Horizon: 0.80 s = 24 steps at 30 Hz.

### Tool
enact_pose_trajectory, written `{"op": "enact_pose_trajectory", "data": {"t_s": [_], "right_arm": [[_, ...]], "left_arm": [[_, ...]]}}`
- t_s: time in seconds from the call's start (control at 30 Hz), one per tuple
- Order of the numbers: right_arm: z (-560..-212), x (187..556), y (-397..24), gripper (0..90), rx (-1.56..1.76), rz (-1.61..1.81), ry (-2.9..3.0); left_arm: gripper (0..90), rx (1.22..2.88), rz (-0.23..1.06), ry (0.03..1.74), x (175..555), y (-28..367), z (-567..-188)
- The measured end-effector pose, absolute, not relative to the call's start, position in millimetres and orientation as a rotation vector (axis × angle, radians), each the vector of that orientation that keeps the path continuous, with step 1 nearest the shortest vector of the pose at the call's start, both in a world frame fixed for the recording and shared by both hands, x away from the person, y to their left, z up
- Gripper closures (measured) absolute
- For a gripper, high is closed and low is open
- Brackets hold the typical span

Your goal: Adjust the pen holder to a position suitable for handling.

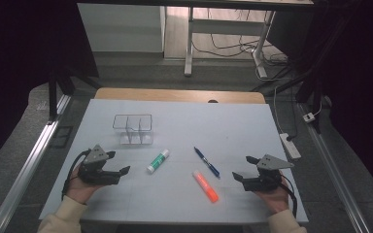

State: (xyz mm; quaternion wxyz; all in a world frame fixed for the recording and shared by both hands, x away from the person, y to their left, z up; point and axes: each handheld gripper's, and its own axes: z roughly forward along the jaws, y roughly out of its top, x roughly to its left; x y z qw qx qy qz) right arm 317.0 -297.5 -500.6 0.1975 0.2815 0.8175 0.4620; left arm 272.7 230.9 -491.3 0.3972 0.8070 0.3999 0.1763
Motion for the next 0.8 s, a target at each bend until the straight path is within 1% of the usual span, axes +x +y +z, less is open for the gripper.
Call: {"op": "enact_pose_trajectory", "data": {"t_s": [0.43, 0.8], "right_arm": [[-500.6, 318.6, -297.6, 17.0, 0.794, 1.291, 2.287], [-500.9, 319.9, -297.9, 17.1, 0.800, 1.285, 2.278]], "left_arm": [[22.2, 2.020, 0.457, 1.041, 283.0, 233.1, -467.8], [25.5, 2.004, 0.490, 1.052, 303.4, 240.8, -444.0]]}}
